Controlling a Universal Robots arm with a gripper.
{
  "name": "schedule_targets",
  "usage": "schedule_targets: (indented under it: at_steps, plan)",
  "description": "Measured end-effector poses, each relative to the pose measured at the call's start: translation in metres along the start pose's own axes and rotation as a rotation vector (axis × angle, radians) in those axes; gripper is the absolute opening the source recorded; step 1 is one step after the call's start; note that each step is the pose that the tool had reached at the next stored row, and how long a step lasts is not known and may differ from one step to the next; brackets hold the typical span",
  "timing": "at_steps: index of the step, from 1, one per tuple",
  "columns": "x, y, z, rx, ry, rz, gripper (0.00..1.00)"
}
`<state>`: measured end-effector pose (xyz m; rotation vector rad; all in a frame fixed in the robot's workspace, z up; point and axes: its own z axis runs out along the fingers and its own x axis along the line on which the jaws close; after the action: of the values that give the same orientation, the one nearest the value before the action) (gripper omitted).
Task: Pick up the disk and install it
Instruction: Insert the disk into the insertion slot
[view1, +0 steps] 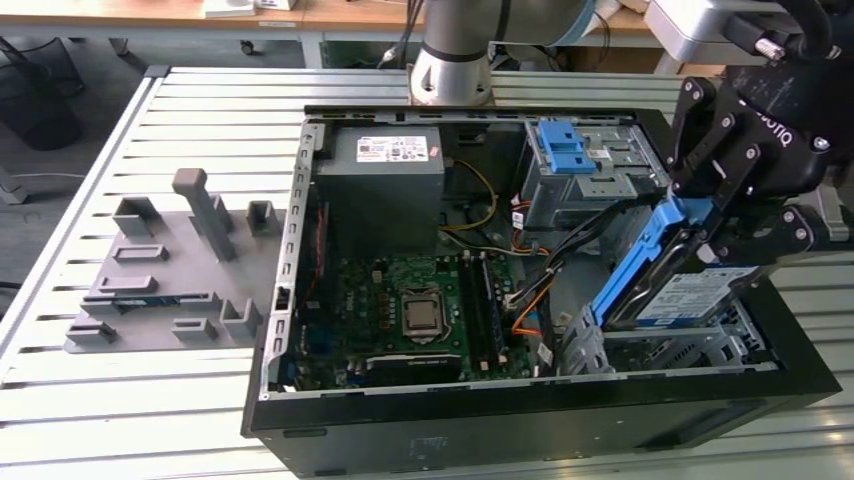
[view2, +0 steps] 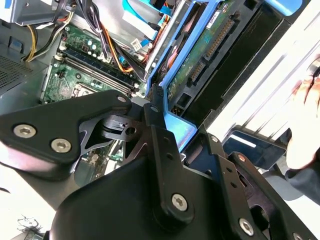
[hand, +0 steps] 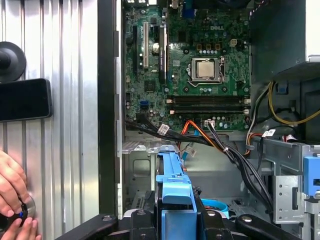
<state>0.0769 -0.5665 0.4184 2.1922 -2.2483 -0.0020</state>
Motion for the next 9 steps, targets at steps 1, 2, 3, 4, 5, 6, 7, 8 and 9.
schedule_targets:
  at_steps: [1, 2, 3, 4, 5, 6, 7, 8, 9]
  plan:
    - [0.0000, 0.0000, 0.0006, 0.0000, 0.0000, 0.000, 0.36]
    - [0.0000, 0.0000, 0.0013, 0.0000, 0.0000, 0.000, 0.36]
    - [0.0000, 0.0000, 0.0020, -0.0001, 0.0001, 0.000, 0.36]
    - [0.0000, 0.0000, 0.0027, 0.0000, 0.0000, 0.000, 0.36]
    - [0.0000, 0.0000, 0.0035, 0.0000, 0.0000, 0.000, 0.36]
    - [0.0000, 0.0000, 0.0043, 0.0000, 0.0001, 0.000, 0.36]
    - [0.0000, 0.0000, 0.0050, 0.0000, 0.0001, 0.000, 0.36]
    - [0.0000, 0.0000, 0.0058, -0.0001, 0.0001, 0.000, 0.36]
    - [0.0000, 0.0000, 0.0065, 0.0000, 0.0001, 0.000, 0.36]
